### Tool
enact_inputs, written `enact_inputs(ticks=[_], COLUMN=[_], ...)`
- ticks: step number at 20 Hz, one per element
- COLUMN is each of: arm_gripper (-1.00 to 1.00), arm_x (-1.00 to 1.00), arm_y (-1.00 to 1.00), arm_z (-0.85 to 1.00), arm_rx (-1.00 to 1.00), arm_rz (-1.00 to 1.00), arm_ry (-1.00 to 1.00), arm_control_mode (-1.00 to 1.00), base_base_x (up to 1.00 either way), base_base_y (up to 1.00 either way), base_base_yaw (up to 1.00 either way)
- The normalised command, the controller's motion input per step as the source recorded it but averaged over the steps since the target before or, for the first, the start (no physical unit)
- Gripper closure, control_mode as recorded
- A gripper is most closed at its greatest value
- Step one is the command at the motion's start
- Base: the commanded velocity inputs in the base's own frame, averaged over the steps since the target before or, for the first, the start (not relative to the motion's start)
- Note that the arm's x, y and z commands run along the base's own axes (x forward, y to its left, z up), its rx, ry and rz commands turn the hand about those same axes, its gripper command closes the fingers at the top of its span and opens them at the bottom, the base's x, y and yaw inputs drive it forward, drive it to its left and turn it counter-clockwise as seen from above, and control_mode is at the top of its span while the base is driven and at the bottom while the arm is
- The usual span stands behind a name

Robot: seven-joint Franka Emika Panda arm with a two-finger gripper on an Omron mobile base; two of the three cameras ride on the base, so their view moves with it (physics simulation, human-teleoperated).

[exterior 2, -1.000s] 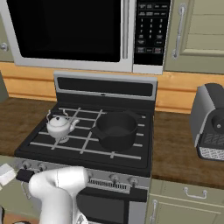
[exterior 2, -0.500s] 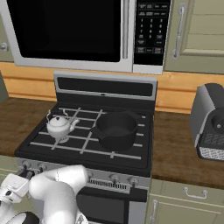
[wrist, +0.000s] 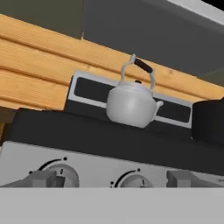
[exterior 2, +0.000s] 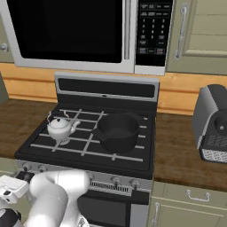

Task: Pick the kettle from the counter and place it on a stove burner. Then turn the burner on.

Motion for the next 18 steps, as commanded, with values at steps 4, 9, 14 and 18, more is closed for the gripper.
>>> enact_inputs(ticks=[4, 9, 14, 18], arm_gripper=[-1.0, -1.0, -1.0, -1.0], arm_x=[0.19, 0.26, 0.23, 0.26], arm_y=[0.16, 0.15, 0.28, 0.06], arm_z=[-0.22, -0.2, -0.09, -0.01], arm_rx=[0.14, 0.03, -0.04, -0.06], arm_rz=[0.03, 0.02, 0.02, 0.04], arm_ry=[0.01, 0.0, 0.0, 0.0], arm_control_mode=[-1.0, -1.0, -1.0, -1.0], base_base_x=[0.0, 0.0, 0.0, 0.0], base_base_y=[0.0, 0.0, 0.0, 0.0], base_base_yaw=[0.0, 0.0, 0.0, 0.0])
